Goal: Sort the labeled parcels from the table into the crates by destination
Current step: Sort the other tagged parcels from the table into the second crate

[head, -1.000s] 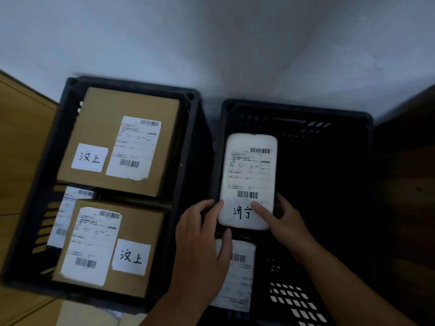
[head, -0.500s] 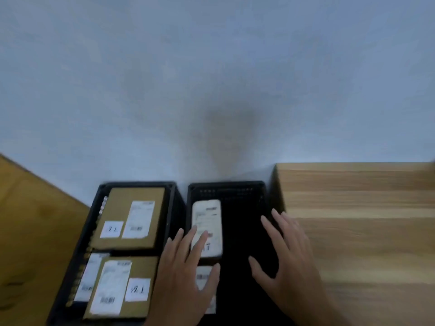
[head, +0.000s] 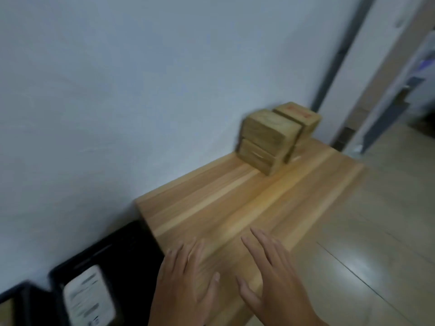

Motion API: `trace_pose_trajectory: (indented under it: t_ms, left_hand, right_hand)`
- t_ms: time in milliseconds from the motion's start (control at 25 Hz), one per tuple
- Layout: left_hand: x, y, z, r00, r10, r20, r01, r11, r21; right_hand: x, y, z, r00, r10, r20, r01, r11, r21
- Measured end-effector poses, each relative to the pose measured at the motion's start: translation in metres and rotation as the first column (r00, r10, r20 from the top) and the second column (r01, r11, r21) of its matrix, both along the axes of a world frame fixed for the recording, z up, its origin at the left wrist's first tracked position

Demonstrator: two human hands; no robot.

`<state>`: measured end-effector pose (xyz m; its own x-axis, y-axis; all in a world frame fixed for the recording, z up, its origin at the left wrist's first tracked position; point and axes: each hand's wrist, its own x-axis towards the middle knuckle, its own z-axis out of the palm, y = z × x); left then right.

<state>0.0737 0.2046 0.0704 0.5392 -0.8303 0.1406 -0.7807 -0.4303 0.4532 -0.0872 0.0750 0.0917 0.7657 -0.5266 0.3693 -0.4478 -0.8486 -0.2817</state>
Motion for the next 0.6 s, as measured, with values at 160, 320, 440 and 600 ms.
trace_pose_trajectory:
  t_ms: [160, 320, 440, 600]
  left_hand:
    - [-0.062, -0.087, 0.016, 0.991, -0.114, 0.066, 0.119, 0.990, -0.080]
    - [-0.135, -0.186, 0.028, 0.971, -0.202, 0.129, 0.215, 0.972, -0.095]
    - [-0.187, -0.257, 0.025, 0.967, -0.201, 0.155, 0.213, 0.975, -0.068]
    - [-0.237, -0.338, 0.043, 0.960, -0.203, 0.192, 0.233, 0.962, -0.144]
  right_hand:
    - [-0.078, -0.064, 0.000, 0.973, -0.195, 0.125, 0.191, 0.981, 0.045]
    - [-0.158, -0.142, -0.005, 0.942, -0.286, 0.177, 0.274, 0.958, 0.089]
    - [-0.218, -0.206, -0.012, 0.906, -0.393, 0.157, 0.379, 0.918, 0.116]
    - [-0.269, -0.277, 0.008, 0.917, -0.370, 0.147, 0.356, 0.927, 0.115]
